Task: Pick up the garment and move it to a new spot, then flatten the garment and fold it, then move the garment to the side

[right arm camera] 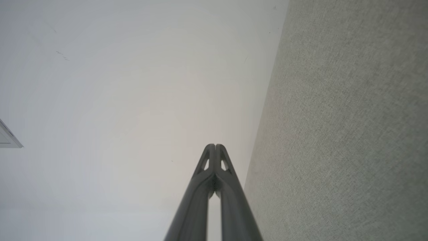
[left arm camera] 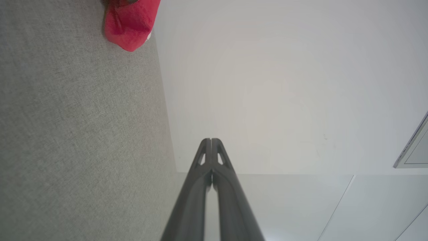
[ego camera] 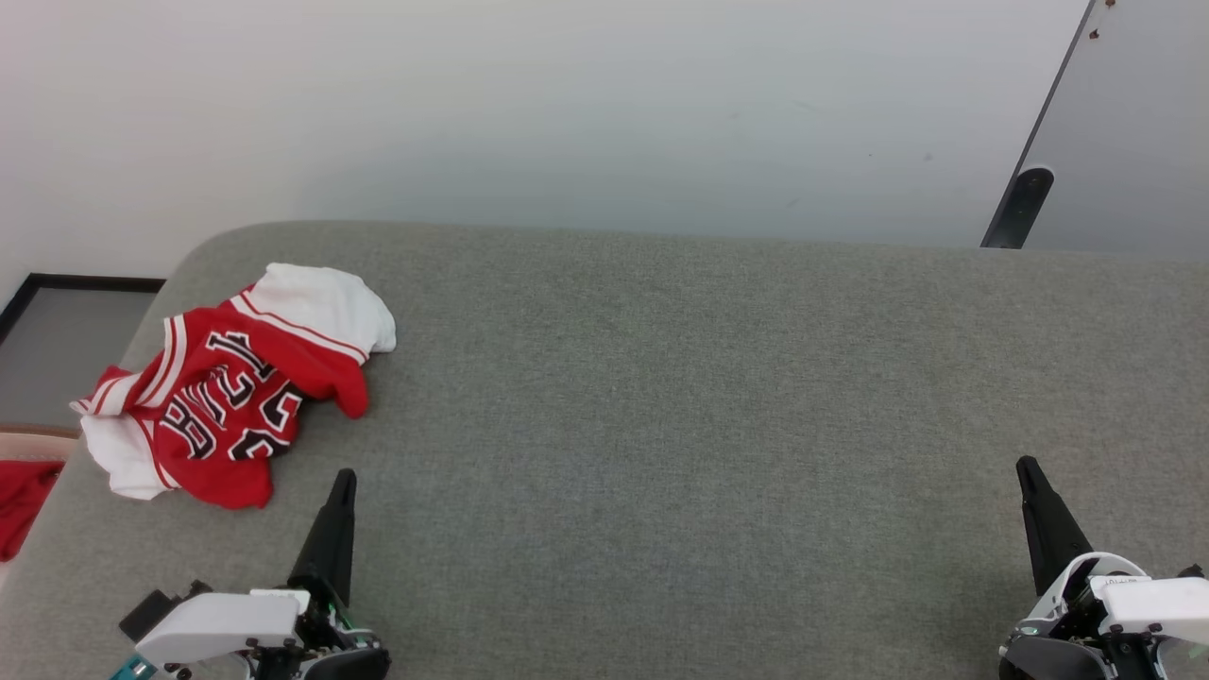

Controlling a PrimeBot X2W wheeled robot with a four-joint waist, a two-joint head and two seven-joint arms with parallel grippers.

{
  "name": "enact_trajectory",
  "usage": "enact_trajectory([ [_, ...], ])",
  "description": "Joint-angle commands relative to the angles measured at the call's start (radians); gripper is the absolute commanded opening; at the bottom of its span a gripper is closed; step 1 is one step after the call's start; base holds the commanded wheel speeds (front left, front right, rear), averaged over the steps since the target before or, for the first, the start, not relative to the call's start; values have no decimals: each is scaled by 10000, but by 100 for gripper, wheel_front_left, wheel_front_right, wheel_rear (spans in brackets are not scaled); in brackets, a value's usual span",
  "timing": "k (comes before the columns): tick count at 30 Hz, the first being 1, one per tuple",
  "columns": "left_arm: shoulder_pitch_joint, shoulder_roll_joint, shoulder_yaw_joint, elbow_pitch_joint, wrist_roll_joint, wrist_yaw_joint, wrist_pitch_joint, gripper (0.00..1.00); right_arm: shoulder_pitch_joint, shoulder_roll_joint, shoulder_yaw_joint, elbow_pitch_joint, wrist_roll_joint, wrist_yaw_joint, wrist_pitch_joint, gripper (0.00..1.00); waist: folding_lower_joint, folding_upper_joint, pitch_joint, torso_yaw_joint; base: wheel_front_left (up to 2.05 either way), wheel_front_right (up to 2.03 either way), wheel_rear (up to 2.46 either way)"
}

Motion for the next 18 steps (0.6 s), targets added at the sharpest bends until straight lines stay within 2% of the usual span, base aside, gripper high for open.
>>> enact_trajectory([
  [1,-96,4,22,9,-33,-42,22,0,-17,26,16,-15,48,4,-7,0,0,0,0,0,0,0,0],
  [18,-96,4,22,9,-33,-42,23,0,-17,26,16,-15,48,4,-7,0,0,0,0,0,0,0,0],
])
